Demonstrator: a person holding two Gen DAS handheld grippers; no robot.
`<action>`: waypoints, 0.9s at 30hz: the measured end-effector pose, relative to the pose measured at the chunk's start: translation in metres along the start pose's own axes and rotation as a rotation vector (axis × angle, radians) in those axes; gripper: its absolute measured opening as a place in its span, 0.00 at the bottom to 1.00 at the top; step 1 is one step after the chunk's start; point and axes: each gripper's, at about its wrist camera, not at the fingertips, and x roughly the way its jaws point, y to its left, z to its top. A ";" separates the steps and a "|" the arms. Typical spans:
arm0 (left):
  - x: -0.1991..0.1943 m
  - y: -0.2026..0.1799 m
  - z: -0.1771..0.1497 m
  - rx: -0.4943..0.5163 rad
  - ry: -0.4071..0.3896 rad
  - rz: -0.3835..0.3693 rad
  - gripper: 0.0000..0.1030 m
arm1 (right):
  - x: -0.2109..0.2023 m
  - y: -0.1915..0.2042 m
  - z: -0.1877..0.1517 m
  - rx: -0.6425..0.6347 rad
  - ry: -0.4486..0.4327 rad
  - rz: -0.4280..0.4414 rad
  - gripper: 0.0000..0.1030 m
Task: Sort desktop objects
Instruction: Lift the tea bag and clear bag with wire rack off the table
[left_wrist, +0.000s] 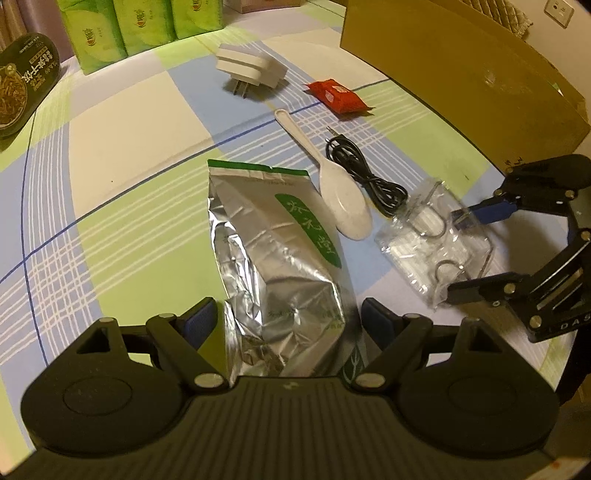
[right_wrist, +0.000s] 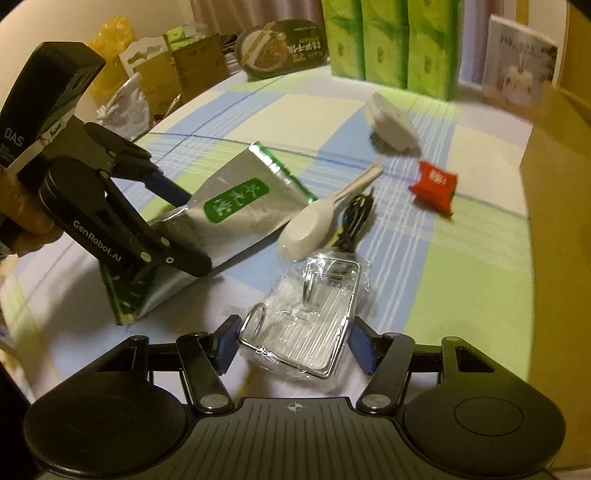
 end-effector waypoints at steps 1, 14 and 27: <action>0.001 0.000 0.001 -0.006 -0.001 -0.001 0.79 | -0.001 -0.002 0.001 0.007 -0.004 -0.003 0.58; 0.008 -0.004 0.005 -0.014 -0.007 0.004 0.55 | 0.001 -0.013 0.003 0.055 -0.003 0.011 0.60; -0.011 -0.003 0.004 -0.053 -0.056 0.019 0.44 | 0.008 -0.012 0.003 0.094 -0.001 0.007 0.76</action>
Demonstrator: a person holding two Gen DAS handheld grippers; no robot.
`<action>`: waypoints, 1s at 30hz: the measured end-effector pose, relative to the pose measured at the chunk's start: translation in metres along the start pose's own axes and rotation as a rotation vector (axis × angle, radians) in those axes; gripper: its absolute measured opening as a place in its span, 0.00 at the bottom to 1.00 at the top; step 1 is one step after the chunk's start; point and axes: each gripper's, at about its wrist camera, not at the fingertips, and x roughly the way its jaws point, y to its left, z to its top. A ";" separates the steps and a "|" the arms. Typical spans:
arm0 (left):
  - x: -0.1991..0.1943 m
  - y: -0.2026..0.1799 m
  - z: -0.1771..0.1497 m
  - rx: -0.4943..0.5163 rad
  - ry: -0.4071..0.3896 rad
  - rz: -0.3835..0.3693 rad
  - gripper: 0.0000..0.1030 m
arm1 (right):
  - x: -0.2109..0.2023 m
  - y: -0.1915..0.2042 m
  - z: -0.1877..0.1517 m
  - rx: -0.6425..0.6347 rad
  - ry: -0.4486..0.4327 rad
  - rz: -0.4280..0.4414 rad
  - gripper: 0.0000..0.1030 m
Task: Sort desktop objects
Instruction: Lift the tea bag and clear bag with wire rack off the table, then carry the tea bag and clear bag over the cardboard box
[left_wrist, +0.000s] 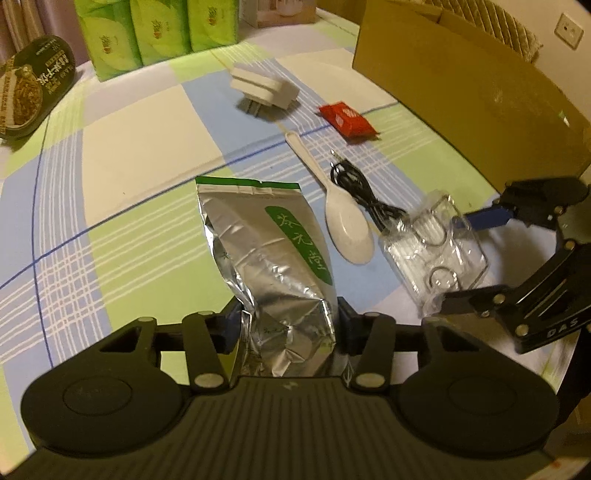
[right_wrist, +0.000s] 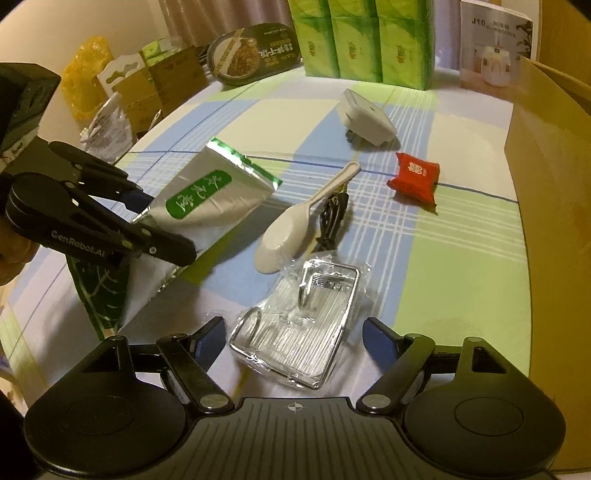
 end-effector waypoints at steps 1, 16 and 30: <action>-0.002 0.000 0.000 -0.002 -0.004 0.001 0.44 | 0.000 0.001 0.000 -0.004 0.001 -0.004 0.75; -0.013 0.001 0.003 -0.021 -0.031 0.024 0.44 | -0.018 0.005 0.011 -0.025 -0.087 -0.041 0.58; -0.038 -0.013 0.034 -0.039 -0.087 0.065 0.44 | -0.056 0.005 0.031 -0.045 -0.220 -0.084 0.58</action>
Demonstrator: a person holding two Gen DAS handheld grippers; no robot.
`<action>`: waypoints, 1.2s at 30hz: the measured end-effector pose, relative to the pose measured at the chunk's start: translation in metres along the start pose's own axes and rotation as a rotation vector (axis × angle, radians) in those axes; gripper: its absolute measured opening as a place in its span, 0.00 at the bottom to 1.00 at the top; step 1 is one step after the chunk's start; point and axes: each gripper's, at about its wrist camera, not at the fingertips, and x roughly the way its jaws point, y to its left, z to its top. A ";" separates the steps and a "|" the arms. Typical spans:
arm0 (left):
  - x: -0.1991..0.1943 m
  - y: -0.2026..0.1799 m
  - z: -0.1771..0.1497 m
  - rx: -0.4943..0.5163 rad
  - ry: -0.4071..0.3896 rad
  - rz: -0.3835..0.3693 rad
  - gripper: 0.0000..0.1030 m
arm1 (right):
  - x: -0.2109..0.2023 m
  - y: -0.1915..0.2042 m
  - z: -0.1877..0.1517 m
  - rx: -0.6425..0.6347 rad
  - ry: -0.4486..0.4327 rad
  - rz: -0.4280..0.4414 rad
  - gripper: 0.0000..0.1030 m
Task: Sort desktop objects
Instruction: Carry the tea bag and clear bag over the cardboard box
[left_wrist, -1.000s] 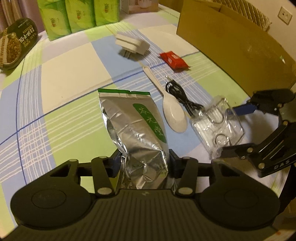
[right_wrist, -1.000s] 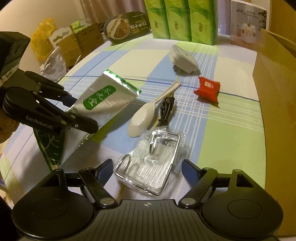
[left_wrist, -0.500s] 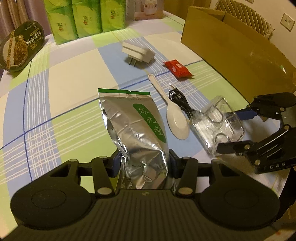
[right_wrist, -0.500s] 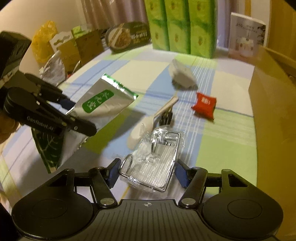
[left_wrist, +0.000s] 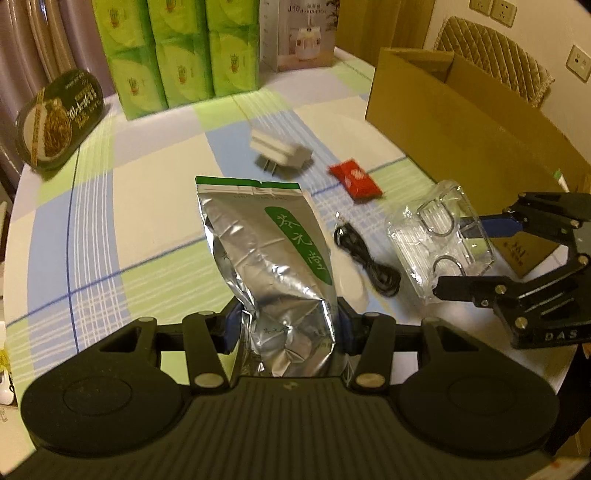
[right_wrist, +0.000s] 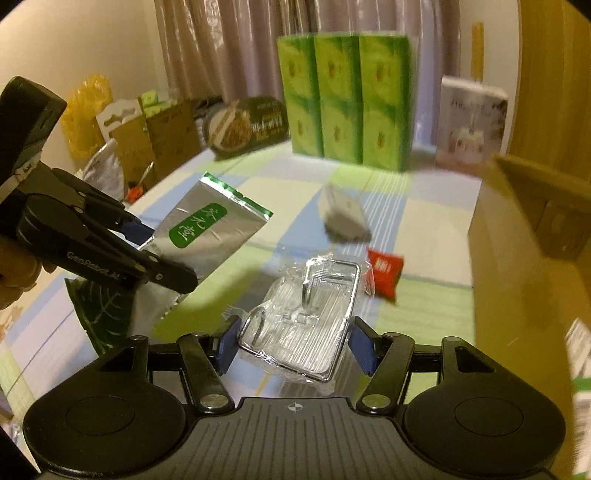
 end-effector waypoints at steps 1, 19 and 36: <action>-0.003 -0.002 0.004 -0.001 -0.009 0.004 0.44 | -0.004 -0.001 0.002 0.001 -0.011 -0.005 0.58; -0.030 -0.079 0.074 0.099 -0.186 -0.077 0.44 | -0.086 -0.048 0.029 0.056 -0.243 -0.190 0.58; -0.015 -0.184 0.134 0.142 -0.269 -0.256 0.44 | -0.131 -0.136 0.011 0.196 -0.242 -0.409 0.58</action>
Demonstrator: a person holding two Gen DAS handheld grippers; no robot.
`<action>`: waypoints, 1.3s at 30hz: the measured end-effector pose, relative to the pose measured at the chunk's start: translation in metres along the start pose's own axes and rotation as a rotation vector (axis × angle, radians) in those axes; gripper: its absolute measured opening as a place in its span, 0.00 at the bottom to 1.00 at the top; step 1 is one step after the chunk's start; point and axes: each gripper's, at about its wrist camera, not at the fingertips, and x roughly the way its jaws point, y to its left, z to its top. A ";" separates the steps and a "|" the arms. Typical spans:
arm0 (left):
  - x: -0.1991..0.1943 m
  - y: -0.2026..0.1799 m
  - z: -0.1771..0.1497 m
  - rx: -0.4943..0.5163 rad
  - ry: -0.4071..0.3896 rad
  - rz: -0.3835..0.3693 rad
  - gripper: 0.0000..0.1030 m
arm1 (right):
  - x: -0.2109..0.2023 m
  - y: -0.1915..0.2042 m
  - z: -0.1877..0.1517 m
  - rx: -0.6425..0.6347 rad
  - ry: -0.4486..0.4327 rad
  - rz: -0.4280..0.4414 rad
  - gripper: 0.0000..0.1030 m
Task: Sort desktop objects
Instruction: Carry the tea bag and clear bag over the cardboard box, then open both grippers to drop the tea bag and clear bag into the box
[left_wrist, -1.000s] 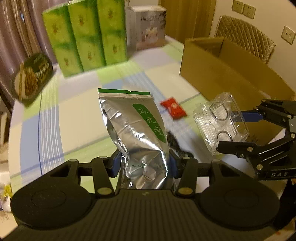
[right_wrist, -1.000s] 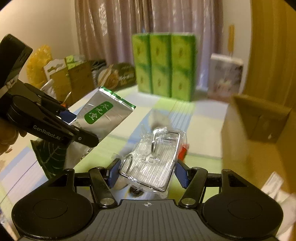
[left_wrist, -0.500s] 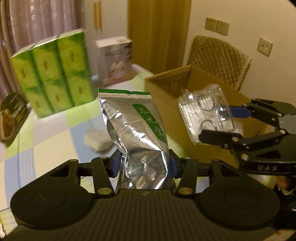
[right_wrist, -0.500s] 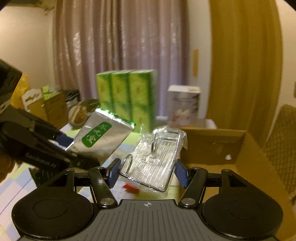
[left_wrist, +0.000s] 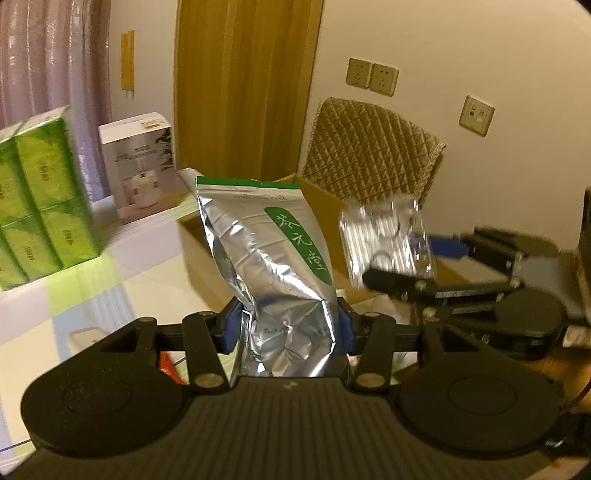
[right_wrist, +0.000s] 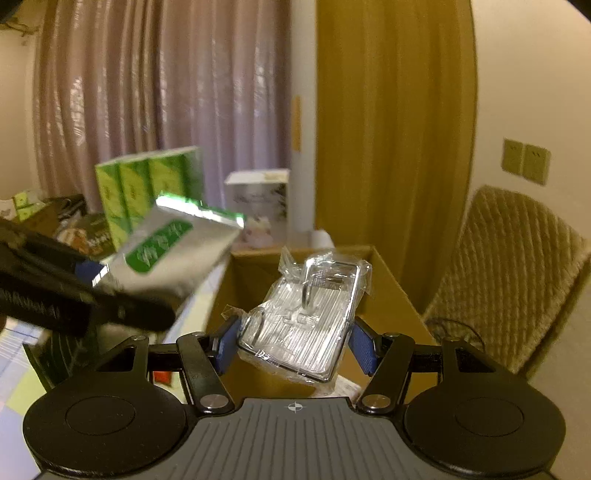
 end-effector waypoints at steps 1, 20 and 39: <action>0.003 -0.002 0.002 -0.002 -0.002 -0.005 0.44 | 0.000 -0.004 -0.002 0.003 0.006 -0.005 0.58; 0.065 -0.020 0.021 -0.019 -0.001 -0.042 0.44 | -0.003 -0.063 -0.023 0.081 0.062 -0.054 0.58; 0.058 -0.009 0.013 -0.006 -0.009 0.032 0.48 | 0.005 -0.067 -0.024 0.121 0.056 0.024 0.58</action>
